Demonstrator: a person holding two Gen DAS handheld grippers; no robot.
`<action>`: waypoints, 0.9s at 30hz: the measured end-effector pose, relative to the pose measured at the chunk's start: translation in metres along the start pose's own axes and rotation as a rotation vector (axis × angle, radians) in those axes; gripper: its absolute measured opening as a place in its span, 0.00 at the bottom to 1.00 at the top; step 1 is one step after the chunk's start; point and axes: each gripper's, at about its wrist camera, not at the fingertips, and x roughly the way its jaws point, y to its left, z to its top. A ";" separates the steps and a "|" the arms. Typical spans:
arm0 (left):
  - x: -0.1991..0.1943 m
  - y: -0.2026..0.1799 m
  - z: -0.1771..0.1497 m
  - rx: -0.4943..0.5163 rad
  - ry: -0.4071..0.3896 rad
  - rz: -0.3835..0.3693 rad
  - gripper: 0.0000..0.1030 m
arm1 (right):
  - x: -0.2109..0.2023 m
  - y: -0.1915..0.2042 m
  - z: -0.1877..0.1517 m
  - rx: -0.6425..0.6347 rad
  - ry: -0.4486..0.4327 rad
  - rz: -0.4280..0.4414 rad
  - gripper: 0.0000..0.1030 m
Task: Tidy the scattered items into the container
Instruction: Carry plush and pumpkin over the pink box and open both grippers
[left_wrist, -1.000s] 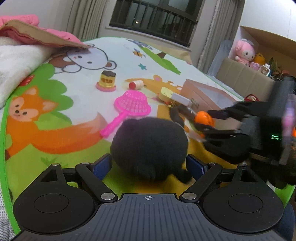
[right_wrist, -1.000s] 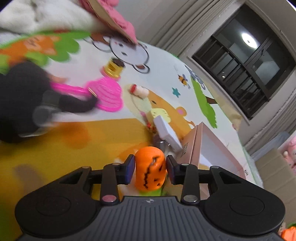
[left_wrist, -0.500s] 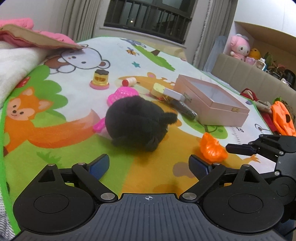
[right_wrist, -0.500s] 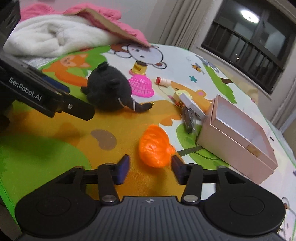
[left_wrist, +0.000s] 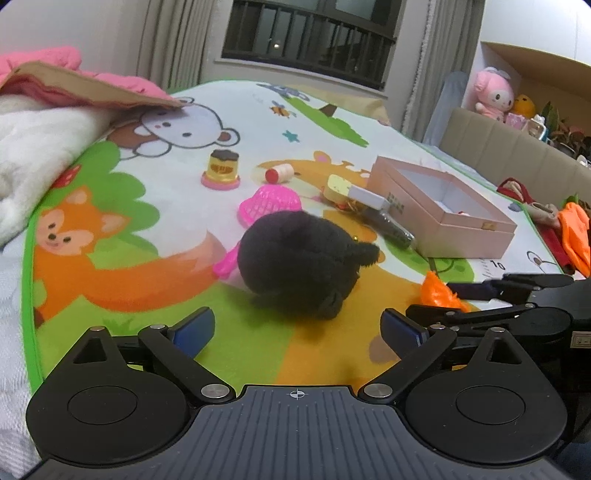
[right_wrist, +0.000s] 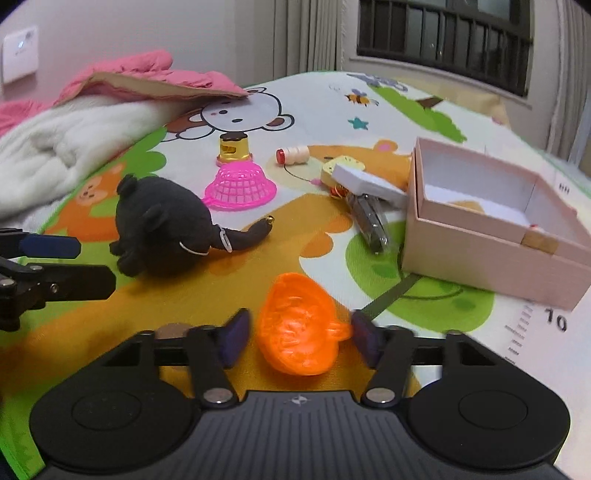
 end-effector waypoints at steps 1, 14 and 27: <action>0.002 -0.002 0.003 0.011 -0.005 0.003 0.97 | -0.002 0.000 -0.001 -0.005 -0.006 -0.005 0.50; 0.069 -0.029 0.024 0.173 0.004 0.159 0.97 | -0.042 -0.012 -0.023 -0.059 -0.043 -0.037 0.50; 0.042 -0.095 0.023 0.244 0.022 0.020 0.90 | -0.080 -0.085 -0.053 0.012 -0.063 -0.111 0.50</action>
